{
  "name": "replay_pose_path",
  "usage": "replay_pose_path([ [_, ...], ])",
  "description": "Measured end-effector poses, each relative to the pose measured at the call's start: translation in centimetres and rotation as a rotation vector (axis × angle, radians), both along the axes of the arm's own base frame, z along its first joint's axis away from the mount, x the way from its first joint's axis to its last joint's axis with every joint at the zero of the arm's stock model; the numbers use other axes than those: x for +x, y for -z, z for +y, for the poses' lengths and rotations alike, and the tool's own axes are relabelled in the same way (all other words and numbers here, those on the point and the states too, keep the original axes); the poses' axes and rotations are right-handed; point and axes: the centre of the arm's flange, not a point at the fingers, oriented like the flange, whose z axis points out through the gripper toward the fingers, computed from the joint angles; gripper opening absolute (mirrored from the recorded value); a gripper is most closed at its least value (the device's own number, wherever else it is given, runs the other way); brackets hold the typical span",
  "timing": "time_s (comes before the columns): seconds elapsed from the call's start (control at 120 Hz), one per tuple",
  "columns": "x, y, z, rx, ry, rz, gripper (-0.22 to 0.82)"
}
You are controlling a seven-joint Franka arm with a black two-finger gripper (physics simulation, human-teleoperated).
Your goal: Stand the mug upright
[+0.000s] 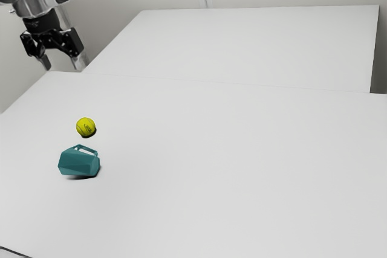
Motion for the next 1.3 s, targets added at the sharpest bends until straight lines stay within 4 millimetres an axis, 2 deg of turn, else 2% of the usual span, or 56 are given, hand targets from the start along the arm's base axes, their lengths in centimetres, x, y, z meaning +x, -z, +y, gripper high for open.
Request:
replay_pose_path([
  [0.392,-2.8,6.2,13.3,-0.203,-0.130,-0.053,0.58],
  [0.517,-3.5,8.8,15.8,-0.306,-0.130,-0.089,0.58],
  [0.625,-5.0,11.5,18.5,-0.396,-0.147,-0.127,0.58],
  [0.708,-5.9,12.8,20.4,-0.446,-0.150,-0.170,0.58],
  [1.133,-9.2,22.1,25.3,-0.659,-0.111,-0.345,0.58],
  [1.3,-9.7,25.4,25.6,-0.696,-0.078,-0.384,0.58],
])
